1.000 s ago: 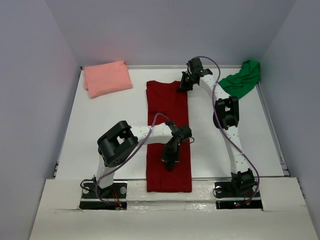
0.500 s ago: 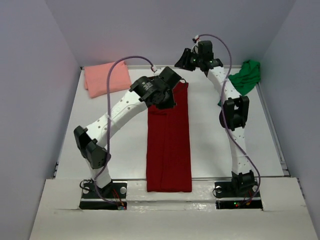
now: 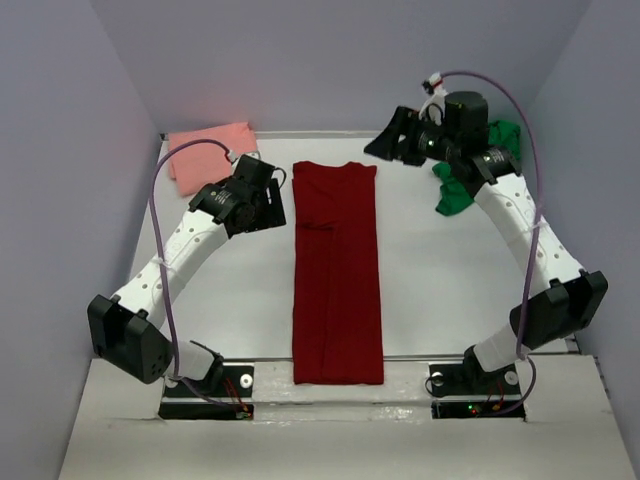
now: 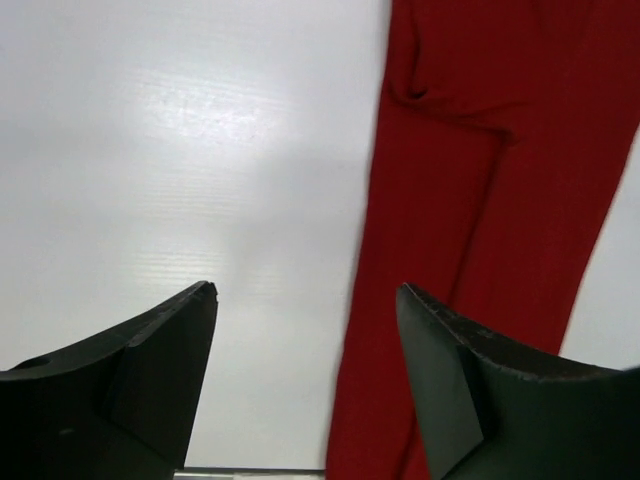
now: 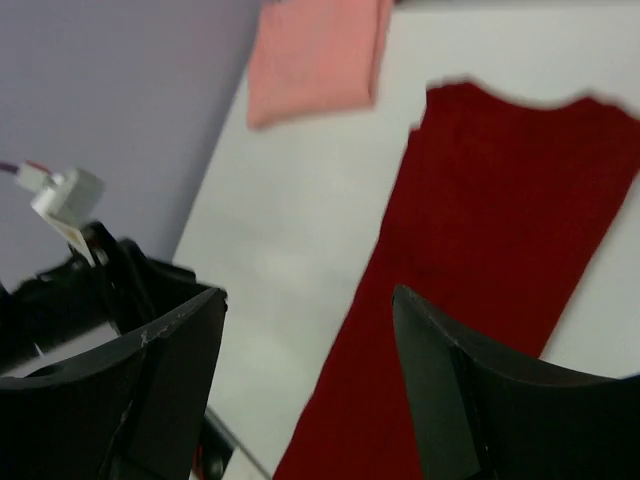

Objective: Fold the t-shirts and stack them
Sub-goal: Fold the tshirt

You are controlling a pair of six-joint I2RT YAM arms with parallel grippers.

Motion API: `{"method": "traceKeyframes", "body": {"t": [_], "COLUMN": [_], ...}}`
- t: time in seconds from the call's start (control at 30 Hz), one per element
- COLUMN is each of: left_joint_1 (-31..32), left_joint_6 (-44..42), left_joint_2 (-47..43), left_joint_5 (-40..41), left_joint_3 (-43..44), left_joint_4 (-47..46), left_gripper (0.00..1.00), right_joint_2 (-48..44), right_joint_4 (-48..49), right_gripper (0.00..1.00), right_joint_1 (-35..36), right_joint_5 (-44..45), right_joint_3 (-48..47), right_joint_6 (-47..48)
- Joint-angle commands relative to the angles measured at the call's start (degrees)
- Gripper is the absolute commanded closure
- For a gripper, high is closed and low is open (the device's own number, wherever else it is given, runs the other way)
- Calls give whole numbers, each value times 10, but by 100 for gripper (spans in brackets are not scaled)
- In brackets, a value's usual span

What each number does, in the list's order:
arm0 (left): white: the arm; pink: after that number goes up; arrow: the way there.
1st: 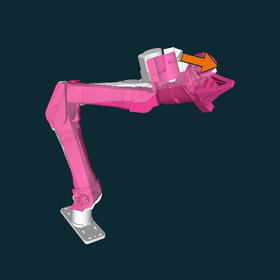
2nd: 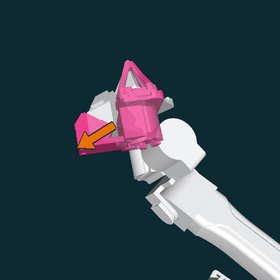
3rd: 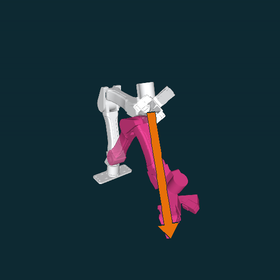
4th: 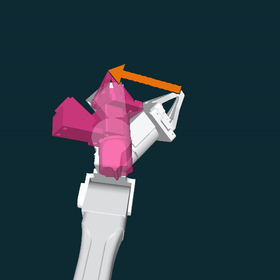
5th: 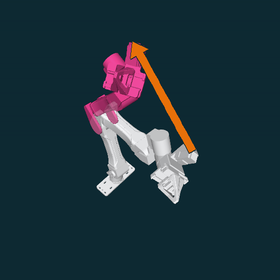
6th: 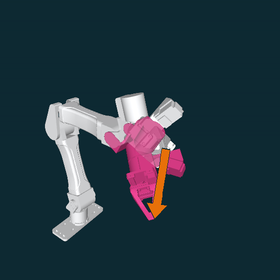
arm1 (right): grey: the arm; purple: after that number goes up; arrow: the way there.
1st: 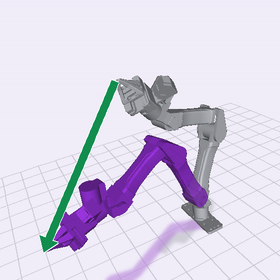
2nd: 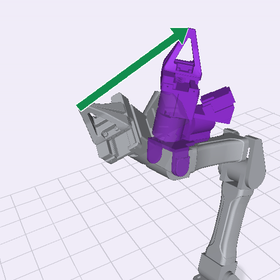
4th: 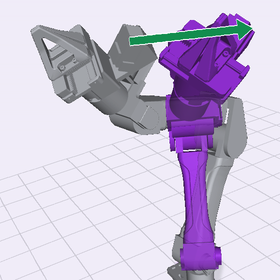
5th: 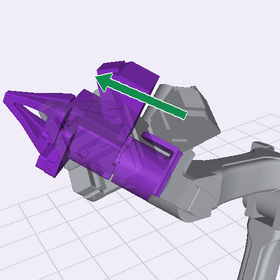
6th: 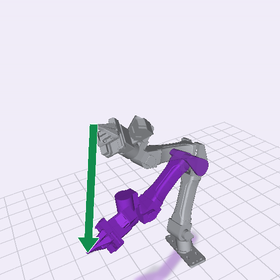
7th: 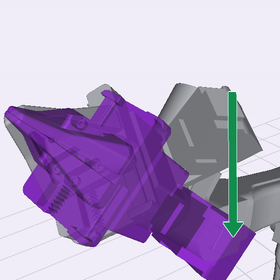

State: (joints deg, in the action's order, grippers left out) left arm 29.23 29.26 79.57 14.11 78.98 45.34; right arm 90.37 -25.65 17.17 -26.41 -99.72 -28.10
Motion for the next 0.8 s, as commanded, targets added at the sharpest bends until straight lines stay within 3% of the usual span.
{"method": "traceKeyframes", "body": {"t": [0.0, 0.17, 0.23, 0.37, 0.57, 0.77], "left_joint_1": [-21, -24, -27, -24, -8, -1], "left_joint_6": [-49, -88, -112, -123, -87, -33], "left_joint_2": [-48, -23, -14, -28, -120, -247], "left_joint_5": [-91, -137, -208, -252, -313, -344], "left_joint_3": [-63, -94, -104, -156, -294, -356], "left_joint_4": [-67, -20, -5, 19, 7, 21], "left_gripper": [18, 16, 16, 16, 16, 16], "right_joint_2": [-53, -149, -192, -263, -351, -413], "right_joint_4": [-207, -286, -309, -342, -400, -425], "right_gripper": [26, 26, 25, 24, 24, 26], "right_joint_1": [40, 54, 69, 74, 87, 92], "right_joint_5": [31, -1, -15, -29, -43, -46], "right_joint_3": [149, 277, 330, 403, 475, 538], "right_joint_6": [-9, -56, -80, -111, -126, -128]}}
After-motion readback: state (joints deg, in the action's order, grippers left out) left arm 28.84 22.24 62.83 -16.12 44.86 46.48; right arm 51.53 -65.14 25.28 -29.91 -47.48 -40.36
